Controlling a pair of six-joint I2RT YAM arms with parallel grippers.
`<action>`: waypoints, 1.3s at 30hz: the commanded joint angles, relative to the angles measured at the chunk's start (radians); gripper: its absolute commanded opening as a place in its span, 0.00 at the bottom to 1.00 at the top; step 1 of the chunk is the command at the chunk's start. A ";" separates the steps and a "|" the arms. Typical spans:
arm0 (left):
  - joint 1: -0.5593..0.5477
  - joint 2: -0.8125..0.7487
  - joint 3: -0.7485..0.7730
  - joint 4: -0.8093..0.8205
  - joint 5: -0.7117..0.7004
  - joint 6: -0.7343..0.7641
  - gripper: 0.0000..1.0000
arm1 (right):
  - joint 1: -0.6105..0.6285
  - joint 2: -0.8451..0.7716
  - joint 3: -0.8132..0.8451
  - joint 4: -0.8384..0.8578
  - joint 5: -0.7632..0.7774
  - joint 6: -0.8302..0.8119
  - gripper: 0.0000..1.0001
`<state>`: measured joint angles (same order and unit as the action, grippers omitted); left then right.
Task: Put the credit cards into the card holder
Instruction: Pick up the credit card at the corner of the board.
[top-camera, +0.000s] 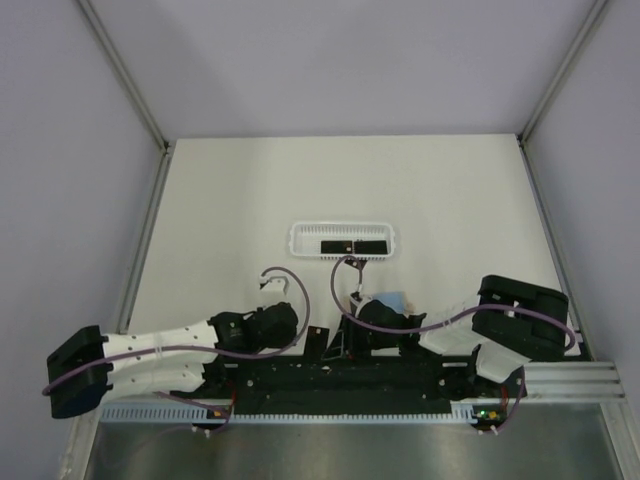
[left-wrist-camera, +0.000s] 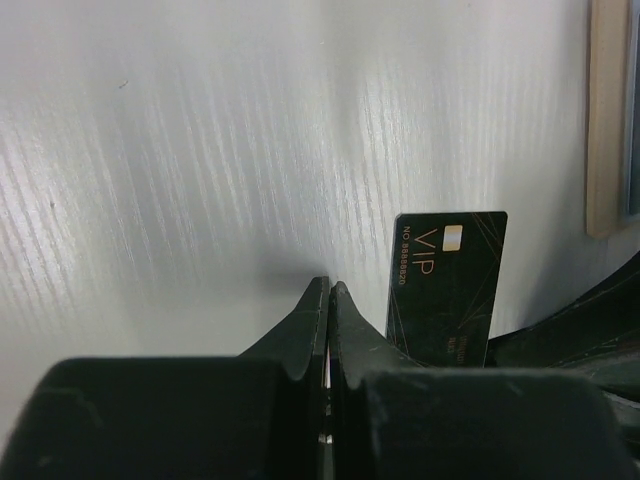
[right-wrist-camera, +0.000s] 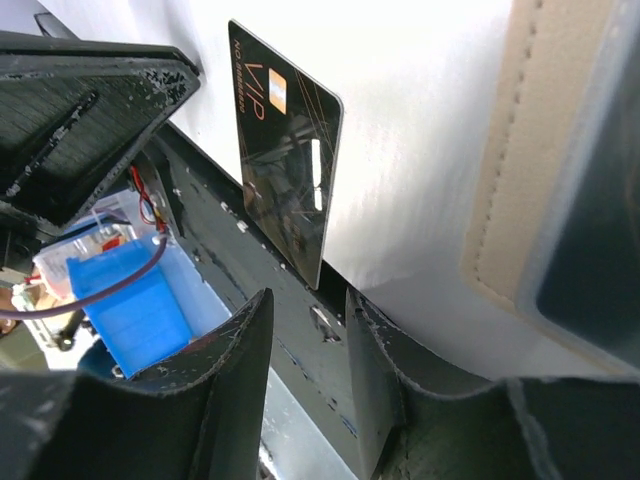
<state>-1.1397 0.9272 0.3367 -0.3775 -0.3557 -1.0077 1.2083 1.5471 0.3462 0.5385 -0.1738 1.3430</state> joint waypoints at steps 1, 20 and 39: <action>-0.012 -0.002 -0.025 -0.006 0.027 -0.028 0.00 | 0.010 0.063 0.020 0.047 0.013 0.021 0.36; -0.173 0.110 -0.053 0.084 0.060 -0.115 0.00 | 0.008 0.119 0.011 0.153 0.042 0.058 0.29; -0.170 -0.418 0.085 0.148 -0.321 0.156 0.51 | -0.077 -0.395 0.136 -0.390 0.180 -0.370 0.00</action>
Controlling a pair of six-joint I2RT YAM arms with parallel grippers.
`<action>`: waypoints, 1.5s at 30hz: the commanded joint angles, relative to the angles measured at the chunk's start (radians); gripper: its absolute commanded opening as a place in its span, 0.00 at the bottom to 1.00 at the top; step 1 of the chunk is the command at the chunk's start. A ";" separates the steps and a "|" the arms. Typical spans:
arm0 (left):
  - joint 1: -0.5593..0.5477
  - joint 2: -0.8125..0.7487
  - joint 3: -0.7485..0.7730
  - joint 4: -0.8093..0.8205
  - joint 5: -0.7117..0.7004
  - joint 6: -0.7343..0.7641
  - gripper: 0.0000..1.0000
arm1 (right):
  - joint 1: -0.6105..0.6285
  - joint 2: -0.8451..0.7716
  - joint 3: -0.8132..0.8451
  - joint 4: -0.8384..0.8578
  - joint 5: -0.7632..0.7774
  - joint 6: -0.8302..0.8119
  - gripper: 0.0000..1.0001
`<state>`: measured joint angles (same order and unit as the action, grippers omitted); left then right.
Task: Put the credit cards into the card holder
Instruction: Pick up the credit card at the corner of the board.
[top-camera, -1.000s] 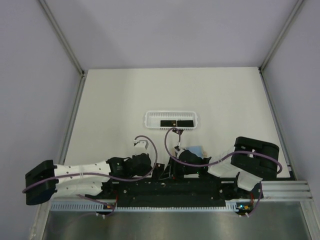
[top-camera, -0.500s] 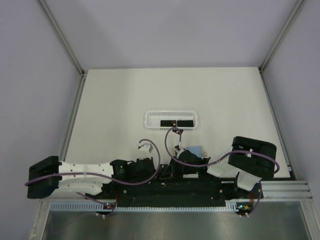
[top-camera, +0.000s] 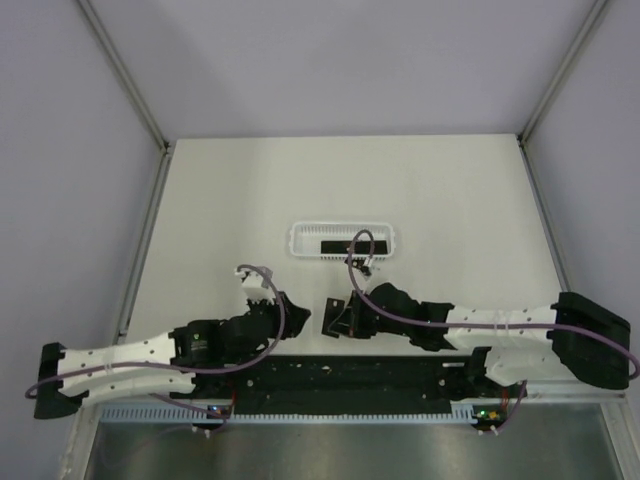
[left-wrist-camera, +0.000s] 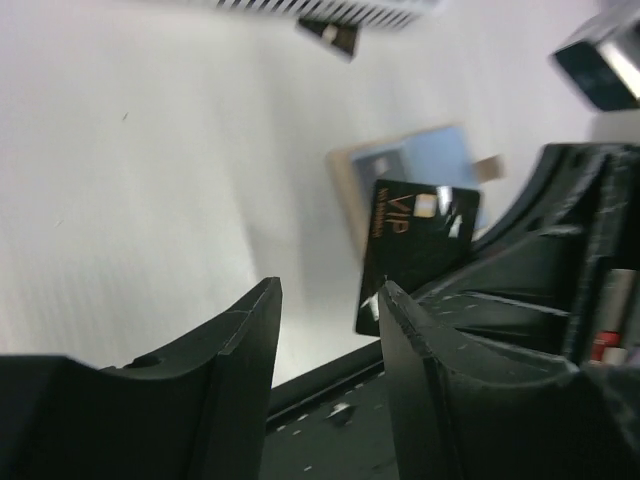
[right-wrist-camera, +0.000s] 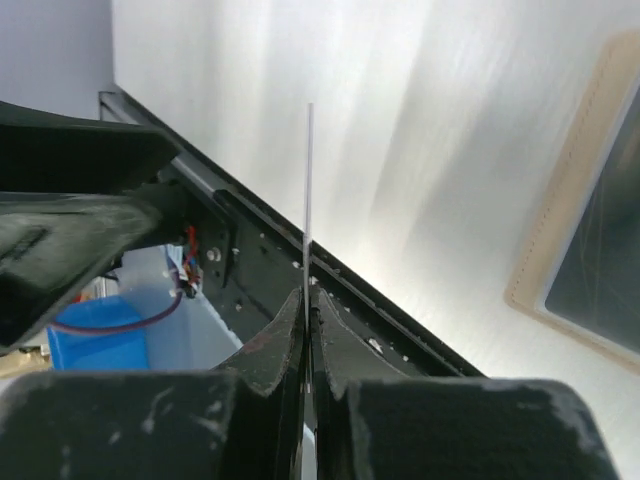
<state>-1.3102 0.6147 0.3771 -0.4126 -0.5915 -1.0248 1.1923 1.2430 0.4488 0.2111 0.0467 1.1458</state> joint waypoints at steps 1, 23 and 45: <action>0.000 -0.118 0.049 0.211 -0.076 0.211 0.54 | -0.101 -0.111 0.007 -0.002 -0.110 -0.187 0.00; 0.006 -0.127 0.063 0.518 0.203 0.362 0.61 | -0.307 -0.195 -0.114 0.688 -0.734 -0.113 0.00; 0.006 -0.096 0.043 0.644 0.279 0.368 0.00 | -0.309 -0.218 -0.125 0.720 -0.662 -0.103 0.27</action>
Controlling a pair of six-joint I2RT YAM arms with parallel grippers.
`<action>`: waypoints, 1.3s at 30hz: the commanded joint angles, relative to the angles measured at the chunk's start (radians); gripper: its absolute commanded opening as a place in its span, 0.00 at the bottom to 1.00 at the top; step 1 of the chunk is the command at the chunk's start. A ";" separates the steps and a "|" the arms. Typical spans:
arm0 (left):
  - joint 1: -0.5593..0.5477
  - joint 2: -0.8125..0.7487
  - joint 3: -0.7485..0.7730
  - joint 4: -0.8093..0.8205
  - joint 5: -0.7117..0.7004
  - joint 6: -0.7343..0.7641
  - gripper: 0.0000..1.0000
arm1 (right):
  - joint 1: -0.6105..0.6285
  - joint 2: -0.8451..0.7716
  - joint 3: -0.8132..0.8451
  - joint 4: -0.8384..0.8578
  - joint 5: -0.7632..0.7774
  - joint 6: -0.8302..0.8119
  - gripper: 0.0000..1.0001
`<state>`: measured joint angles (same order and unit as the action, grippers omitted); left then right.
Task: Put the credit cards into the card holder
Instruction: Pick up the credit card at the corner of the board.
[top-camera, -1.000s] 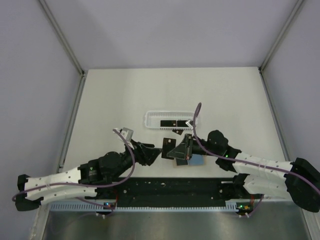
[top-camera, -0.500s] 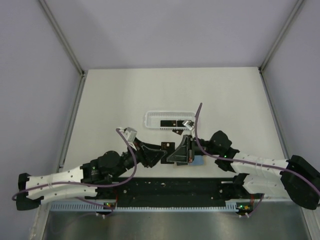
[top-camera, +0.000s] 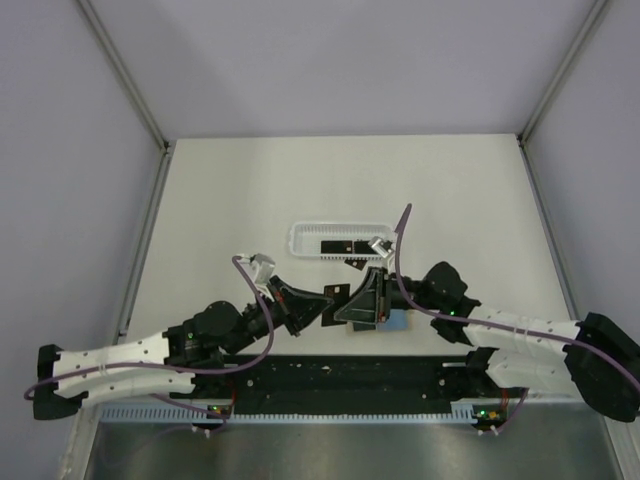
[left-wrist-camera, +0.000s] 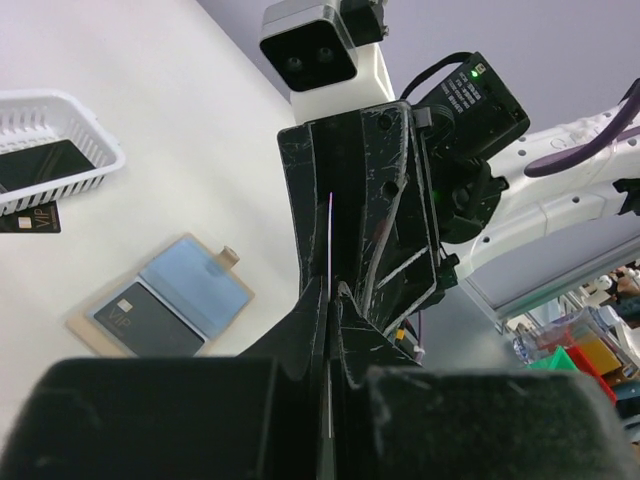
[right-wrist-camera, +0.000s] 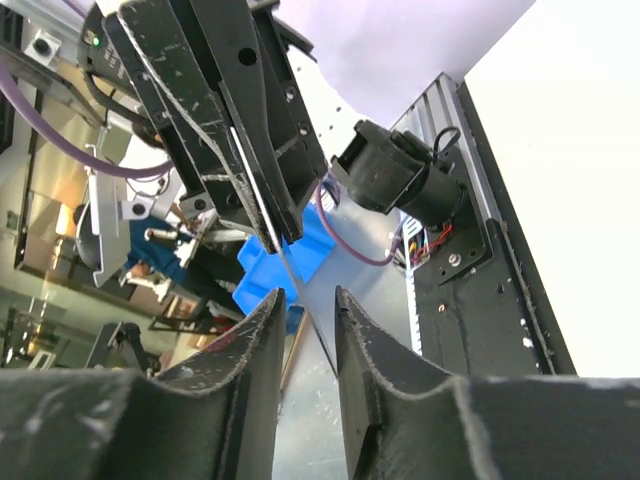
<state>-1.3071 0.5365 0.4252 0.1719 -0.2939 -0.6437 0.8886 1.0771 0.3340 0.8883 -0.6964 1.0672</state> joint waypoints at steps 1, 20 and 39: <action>0.003 -0.026 -0.015 0.070 -0.022 -0.020 0.00 | -0.004 -0.065 -0.024 0.053 0.119 -0.023 0.30; 0.002 -0.015 -0.022 0.090 -0.025 -0.034 0.00 | -0.004 -0.039 -0.026 0.181 0.187 0.004 0.34; 0.009 -0.020 0.003 0.014 -0.117 -0.014 0.51 | -0.004 -0.149 -0.012 -0.093 0.296 -0.081 0.00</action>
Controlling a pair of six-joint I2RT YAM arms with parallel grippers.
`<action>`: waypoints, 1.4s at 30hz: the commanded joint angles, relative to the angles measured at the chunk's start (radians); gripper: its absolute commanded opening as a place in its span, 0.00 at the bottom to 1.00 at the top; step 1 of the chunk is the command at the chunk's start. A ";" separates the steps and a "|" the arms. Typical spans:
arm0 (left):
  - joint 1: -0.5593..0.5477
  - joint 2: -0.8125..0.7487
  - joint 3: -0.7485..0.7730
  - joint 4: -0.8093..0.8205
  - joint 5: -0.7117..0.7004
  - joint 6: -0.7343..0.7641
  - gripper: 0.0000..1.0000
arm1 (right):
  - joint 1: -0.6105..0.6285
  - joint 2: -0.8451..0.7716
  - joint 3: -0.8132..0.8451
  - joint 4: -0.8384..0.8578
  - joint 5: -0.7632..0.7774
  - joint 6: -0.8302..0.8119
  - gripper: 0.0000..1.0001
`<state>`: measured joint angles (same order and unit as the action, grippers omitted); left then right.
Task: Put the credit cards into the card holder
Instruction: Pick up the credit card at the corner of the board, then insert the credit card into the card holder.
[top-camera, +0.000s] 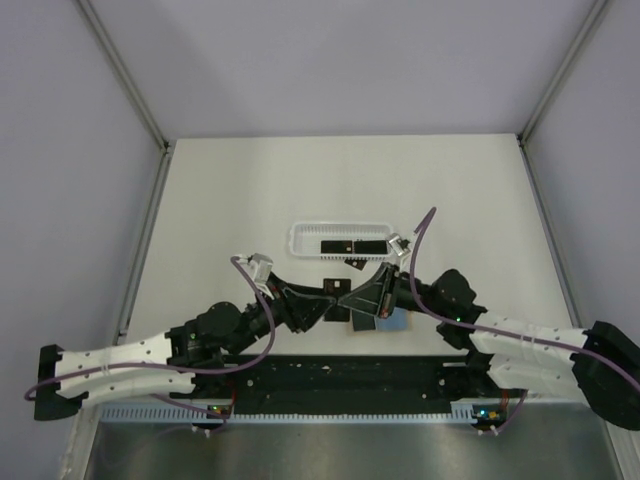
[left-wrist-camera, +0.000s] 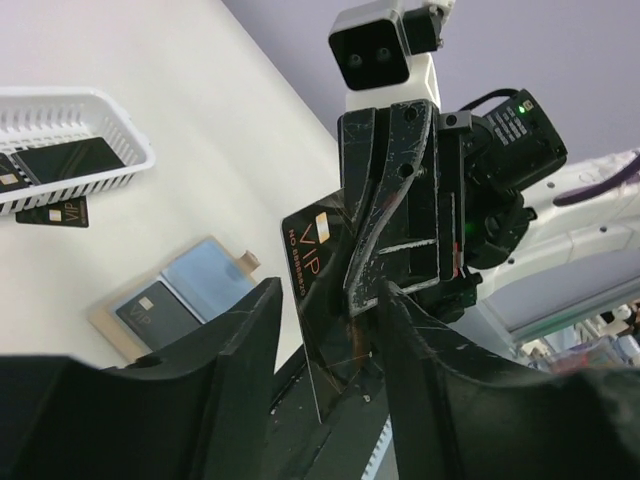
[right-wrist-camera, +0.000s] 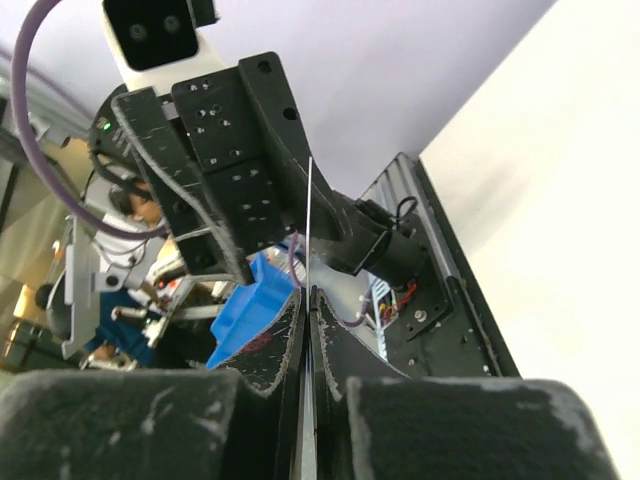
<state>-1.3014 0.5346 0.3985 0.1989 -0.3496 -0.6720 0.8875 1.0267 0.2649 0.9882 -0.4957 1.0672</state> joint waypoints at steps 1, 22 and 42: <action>0.005 -0.028 0.033 -0.029 -0.078 0.017 0.55 | -0.005 -0.152 0.066 -0.288 0.129 -0.111 0.00; 0.175 0.323 0.118 -0.064 0.026 0.044 0.56 | -0.065 -0.300 0.350 -1.462 0.701 -0.389 0.00; 0.175 0.674 0.220 0.080 0.144 0.107 0.47 | -0.079 0.068 0.501 -1.698 0.760 -0.354 0.00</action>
<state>-1.1282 1.1606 0.5606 0.1844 -0.2443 -0.5941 0.8276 1.0786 0.7284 -0.6453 0.2184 0.6918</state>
